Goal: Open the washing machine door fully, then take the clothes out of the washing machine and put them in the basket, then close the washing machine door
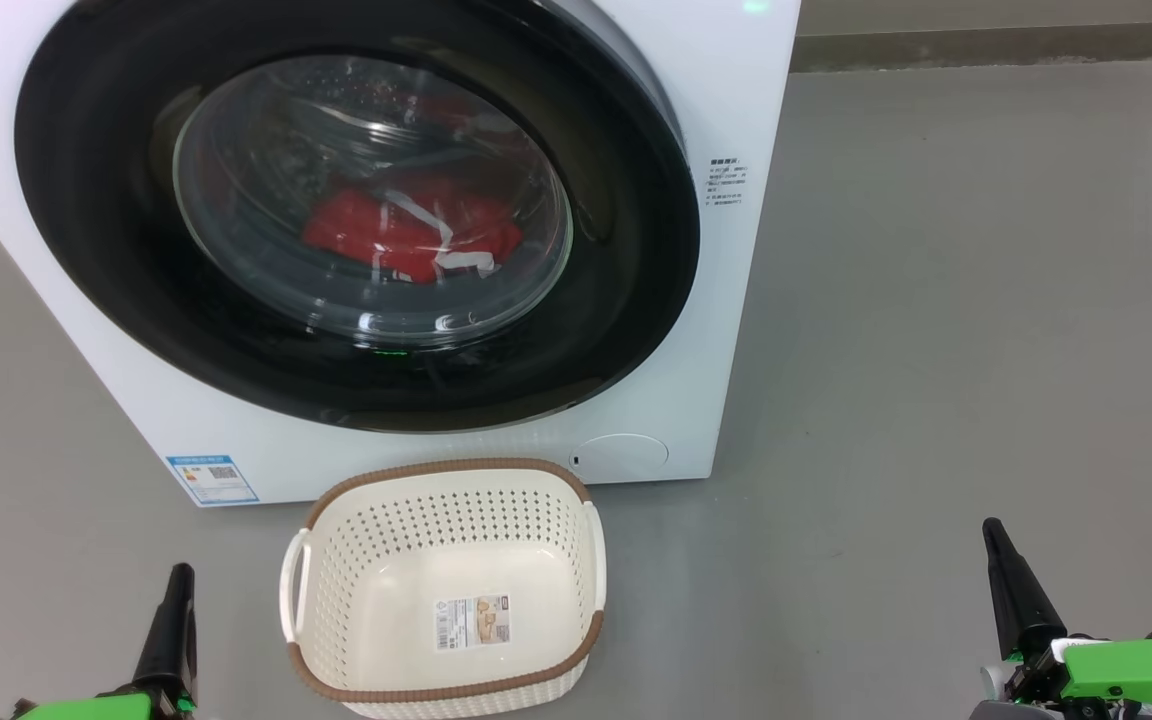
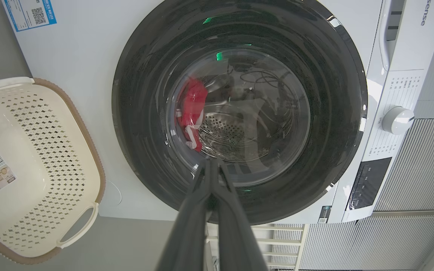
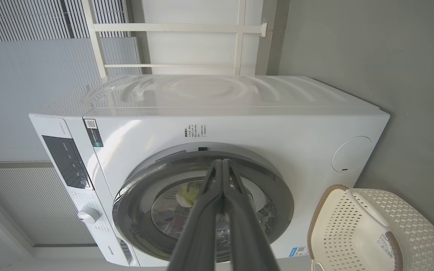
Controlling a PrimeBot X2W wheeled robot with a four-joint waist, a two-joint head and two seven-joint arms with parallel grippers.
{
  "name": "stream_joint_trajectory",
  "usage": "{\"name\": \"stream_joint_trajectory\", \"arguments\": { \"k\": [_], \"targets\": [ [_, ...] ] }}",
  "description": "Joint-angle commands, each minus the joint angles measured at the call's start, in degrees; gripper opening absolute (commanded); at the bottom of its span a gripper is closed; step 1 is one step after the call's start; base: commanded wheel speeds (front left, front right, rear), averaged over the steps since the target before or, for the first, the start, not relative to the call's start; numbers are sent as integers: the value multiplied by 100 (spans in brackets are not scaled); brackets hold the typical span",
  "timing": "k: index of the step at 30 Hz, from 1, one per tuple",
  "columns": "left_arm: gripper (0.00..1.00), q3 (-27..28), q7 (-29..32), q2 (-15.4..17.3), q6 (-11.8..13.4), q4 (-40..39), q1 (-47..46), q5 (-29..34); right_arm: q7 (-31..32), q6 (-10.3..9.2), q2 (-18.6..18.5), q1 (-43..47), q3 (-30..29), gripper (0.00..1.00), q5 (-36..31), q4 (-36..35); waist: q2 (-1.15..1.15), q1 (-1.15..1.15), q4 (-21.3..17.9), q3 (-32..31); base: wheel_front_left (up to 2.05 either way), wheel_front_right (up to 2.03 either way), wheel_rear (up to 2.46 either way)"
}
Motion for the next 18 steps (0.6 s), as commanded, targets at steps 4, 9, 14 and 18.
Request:
{"name": "stream_joint_trajectory", "arguments": {
  "k": [4,9,14,18],
  "targets": [
    [0,182,24,92,-62,-110,-224,23,43,9,-23,-260,135,0,-65,-142,0,0,0,0,0,0,0],
    [0,182,24,92,-62,-110,-224,22,43,9,-23,-260,135,0,-65,-142,0,0,0,0,0,0,0],
    [0,182,24,92,-62,-110,-224,22,43,9,-23,-260,135,0,-65,-142,0,0,0,0,0,0,0],
    [0,182,24,92,-62,-110,-224,22,43,9,-23,-260,135,0,-65,-142,0,0,0,0,0,0,0]
  ]
}}
